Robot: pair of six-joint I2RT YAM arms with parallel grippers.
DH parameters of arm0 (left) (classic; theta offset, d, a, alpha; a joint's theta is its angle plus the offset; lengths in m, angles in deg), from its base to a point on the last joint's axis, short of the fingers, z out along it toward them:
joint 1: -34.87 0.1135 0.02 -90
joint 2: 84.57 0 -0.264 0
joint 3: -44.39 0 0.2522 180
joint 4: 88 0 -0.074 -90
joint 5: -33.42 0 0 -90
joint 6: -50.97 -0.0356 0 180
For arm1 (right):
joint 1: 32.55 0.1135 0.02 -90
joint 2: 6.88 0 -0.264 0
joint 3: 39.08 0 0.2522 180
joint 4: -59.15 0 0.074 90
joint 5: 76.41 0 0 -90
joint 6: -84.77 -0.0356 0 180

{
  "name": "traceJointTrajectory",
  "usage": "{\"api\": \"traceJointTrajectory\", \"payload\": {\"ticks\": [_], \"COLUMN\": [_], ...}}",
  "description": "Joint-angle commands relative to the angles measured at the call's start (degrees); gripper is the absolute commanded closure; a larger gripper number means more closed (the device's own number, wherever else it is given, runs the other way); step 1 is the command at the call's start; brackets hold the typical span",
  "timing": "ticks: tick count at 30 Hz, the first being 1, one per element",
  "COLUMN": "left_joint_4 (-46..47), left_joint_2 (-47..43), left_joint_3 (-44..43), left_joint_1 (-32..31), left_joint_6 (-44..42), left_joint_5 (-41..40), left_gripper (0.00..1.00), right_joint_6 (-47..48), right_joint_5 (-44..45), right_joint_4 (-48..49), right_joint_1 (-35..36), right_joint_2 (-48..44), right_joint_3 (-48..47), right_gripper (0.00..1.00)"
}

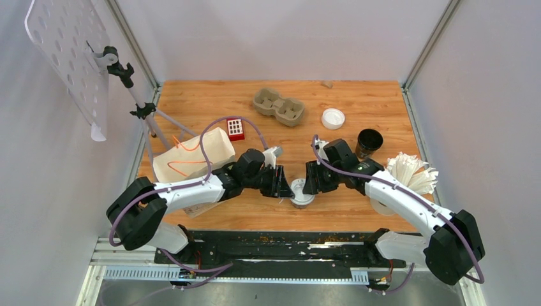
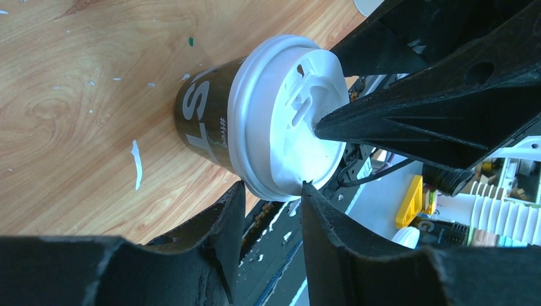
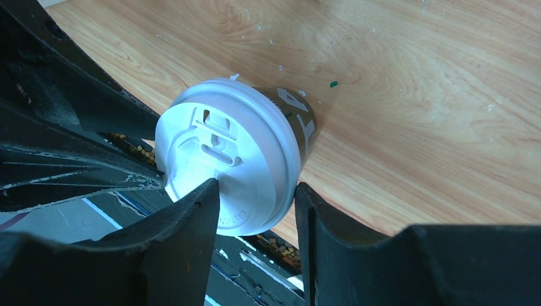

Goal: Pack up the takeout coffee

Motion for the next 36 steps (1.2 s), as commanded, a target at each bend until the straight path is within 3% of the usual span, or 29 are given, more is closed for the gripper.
{"api": "traceJointTrajectory", "payload": {"ticks": [1, 6, 26, 31, 36], "left_joint_4": [3.5, 3.1, -12.8, -7.7, -1.1], "left_joint_2": [1.0, 0.4, 5.6, 2.8, -1.7], "left_joint_3": [1.8, 3.2, 5.3, 6.3, 3.9], "left_joint_1": [-0.1, -0.2, -4.5, -5.5, -5.5], "left_joint_6": [1.4, 2.4, -0.5, 3.4, 7.7], "left_joint_5": [-0.3, -1.0, -12.7, -9.8, -7.6], "left_gripper": [0.55, 0.57, 0.65, 0.65, 0.55], "right_joint_6": [-0.7, -0.9, -1.2, 2.1, 7.3], "right_joint_5": [1.3, 1.4, -0.9, -3.3, -6.2], "right_joint_4": [1.1, 1.5, 5.5, 7.4, 7.7], "right_joint_1": [-0.3, -0.9, -4.3, -4.4, -4.7], "right_joint_2": [-0.6, -1.2, -1.3, -0.8, 0.1], "right_joint_3": [1.9, 3.5, 9.8, 8.8, 4.2], "right_gripper": [0.54, 0.55, 0.58, 0.57, 0.52]}}
